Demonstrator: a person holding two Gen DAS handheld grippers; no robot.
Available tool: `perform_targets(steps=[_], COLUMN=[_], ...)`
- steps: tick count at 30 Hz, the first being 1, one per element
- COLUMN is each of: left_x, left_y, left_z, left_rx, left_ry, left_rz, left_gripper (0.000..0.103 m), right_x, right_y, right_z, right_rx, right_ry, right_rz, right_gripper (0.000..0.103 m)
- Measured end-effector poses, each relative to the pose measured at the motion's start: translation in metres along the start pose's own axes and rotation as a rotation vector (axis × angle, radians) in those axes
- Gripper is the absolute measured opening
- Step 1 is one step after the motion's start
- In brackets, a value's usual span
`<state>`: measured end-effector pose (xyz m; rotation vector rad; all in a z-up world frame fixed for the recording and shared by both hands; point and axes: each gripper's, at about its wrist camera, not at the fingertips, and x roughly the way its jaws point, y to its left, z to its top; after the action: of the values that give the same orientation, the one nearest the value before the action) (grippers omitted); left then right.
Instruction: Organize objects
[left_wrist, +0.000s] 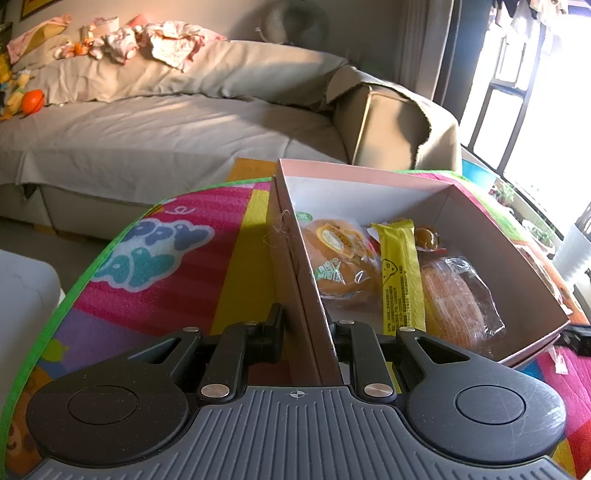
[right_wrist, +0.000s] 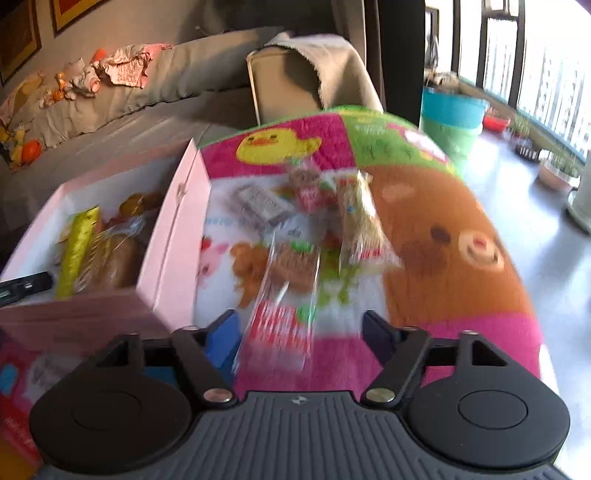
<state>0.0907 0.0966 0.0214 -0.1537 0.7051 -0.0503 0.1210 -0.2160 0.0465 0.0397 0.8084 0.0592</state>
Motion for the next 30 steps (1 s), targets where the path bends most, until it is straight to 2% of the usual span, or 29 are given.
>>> perform_targets(steps=[2,7,8,10,12,20,26,30], left_x=[-0.001,-0.001,-0.001,-0.001,-0.001,-0.005,-0.019,-0.029], left_y=[-0.001,-0.001,-0.001,-0.001,-0.001,-0.002,-0.006,-0.006], left_z=[0.0,0.0,0.0,-0.001,-0.001,0.003,0.007,0.008], left_rx=[0.002,0.003,0.003,0.003,0.003,0.013,0.015,0.02], left_ry=[0.0,-0.002,-0.002,-0.002,-0.001,0.013,0.003,-0.005], left_rz=[0.001,0.001,0.001,0.001,0.002,0.011,0.015,0.001], left_gripper=[0.02,0.02,0.02,0.02,0.02,0.019,0.019,0.019], right_x=[0.014,0.037,0.038,0.034,0.028,-0.034,-0.088,-0.11], right_y=[0.001,0.012,0.015,0.019,0.021,0.009,0.011,0.021], right_z=[0.009,0.021,0.022,0.022,0.02,0.002,0.003,0.013], right_rx=[-0.001,-0.062,-0.075,-0.101,-0.118,-0.134,-0.142,-0.133], right_ry=[0.012,-0.007,-0.008,-0.002,0.002,0.006,-0.069,-0.118], right_rz=[0.007,-0.017,-0.017,0.005,0.015,0.023,0.049,0.115], right_gripper=[0.059,0.059,0.055,0.039,0.036,0.036,0.036,0.036])
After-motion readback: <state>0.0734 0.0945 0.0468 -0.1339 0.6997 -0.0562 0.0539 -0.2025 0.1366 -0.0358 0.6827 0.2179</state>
